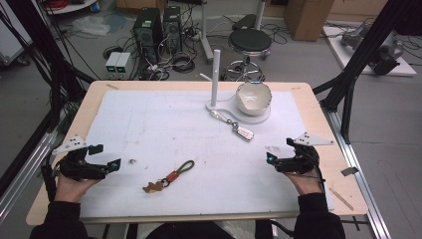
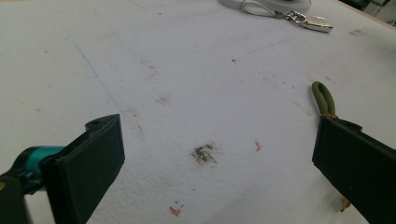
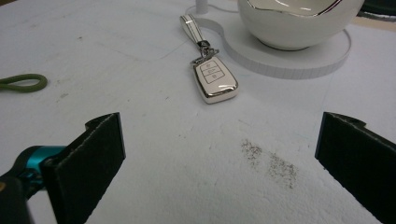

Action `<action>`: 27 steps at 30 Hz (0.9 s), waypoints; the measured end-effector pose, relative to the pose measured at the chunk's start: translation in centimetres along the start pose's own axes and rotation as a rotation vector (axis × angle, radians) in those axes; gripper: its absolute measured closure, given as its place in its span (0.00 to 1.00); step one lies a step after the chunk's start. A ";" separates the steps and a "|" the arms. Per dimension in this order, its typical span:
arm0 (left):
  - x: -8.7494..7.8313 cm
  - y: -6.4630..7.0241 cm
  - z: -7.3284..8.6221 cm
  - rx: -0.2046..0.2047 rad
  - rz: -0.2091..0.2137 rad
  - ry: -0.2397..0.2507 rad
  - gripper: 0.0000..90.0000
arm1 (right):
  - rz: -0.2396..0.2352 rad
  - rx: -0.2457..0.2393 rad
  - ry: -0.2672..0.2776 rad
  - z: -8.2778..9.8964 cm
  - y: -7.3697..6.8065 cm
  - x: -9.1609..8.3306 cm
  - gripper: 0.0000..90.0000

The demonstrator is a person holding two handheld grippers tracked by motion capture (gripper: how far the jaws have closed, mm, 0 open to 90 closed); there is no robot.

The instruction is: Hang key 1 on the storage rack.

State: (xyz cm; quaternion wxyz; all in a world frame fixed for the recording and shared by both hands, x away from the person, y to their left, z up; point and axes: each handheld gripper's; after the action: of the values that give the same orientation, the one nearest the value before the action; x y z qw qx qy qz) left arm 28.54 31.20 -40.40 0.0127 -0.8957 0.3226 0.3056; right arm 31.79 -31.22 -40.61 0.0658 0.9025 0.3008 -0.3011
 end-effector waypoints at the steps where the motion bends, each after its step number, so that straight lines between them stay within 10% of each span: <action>1: 0.1 -0.1 0.0 0.000 -0.003 -0.007 0.03 | -0.001 -0.004 -0.012 0.0 0.0 0.1 0.01; 27: 0.6 0.6 -0.3 0.020 -0.001 -0.035 0.03 | -0.002 -0.006 -0.034 0.1 -0.2 0.5 0.01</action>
State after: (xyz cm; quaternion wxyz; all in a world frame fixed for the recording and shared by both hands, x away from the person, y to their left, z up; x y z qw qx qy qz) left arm 28.71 30.27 -40.37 0.0277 -0.8902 0.3250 0.3182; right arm 31.98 -30.87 -40.97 0.0731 0.8967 0.3016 -0.3156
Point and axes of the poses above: each handheld gripper's, and its own axes: x roughly forward along the jaws, z roughly out of its underside, y roughly to its right, and after that the axes turned 6 degrees about -y, right-handed
